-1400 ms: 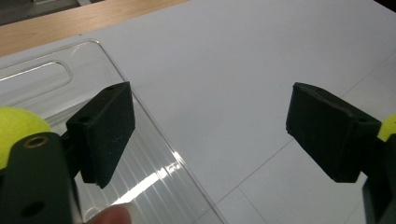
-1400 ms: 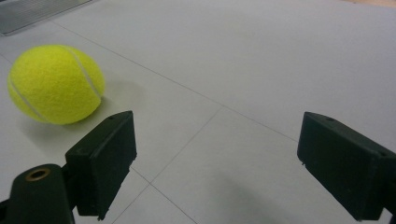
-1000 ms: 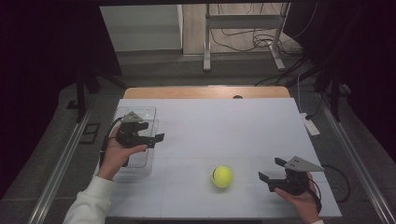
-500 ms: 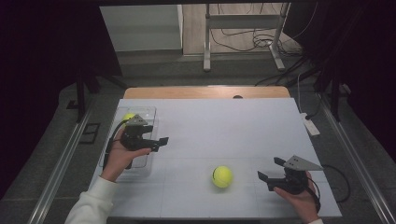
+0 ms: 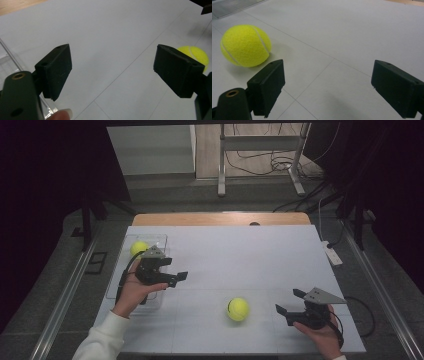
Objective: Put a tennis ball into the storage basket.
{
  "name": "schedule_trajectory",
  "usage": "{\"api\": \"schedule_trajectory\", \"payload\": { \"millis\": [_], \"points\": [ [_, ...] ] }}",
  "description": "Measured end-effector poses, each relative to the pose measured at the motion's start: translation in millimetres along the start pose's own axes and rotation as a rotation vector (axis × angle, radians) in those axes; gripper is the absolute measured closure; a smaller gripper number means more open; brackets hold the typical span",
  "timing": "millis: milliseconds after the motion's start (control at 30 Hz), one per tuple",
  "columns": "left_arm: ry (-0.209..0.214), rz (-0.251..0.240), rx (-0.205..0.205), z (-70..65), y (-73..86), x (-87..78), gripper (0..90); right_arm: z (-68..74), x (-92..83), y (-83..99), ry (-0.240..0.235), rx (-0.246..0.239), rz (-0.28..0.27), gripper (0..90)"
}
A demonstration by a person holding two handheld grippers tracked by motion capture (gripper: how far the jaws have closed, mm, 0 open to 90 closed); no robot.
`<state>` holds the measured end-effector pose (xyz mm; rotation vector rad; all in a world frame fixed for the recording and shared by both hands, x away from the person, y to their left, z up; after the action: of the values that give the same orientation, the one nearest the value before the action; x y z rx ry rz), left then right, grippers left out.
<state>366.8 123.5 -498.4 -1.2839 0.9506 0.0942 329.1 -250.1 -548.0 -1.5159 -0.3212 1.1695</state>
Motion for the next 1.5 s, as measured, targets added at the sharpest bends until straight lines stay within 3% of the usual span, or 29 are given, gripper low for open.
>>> {"api": "schedule_trajectory", "payload": {
  "millis": [700,1100,1500],
  "points": [
    [0.067,0.030,0.047,-30.0,-0.3,7.8,16.4,0.3,-0.3,0.6,0.004,-0.007,0.006,12.1],
    [0.090,0.062,0.089,-50.3,1.9,20.4,16.2,-0.8,0.6,1.0,0.003,-0.010,0.012,12.1],
    [0.107,0.062,0.114,-64.2,1.1,24.1,16.0,-1.5,1.1,1.4,0.003,-0.011,0.013,12.2]
  ]
}}
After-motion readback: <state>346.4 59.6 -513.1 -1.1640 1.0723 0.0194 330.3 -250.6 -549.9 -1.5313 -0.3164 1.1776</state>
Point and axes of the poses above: each handheld gripper's, and its own axes: x roughly forward along the jaws, y roughly out of its underside, z roughly to its left, the point moved 9 cm from there along x, roughly forward along the jaws, and after that the axes turned 13 degrees about -y, right-handed, at the moved point
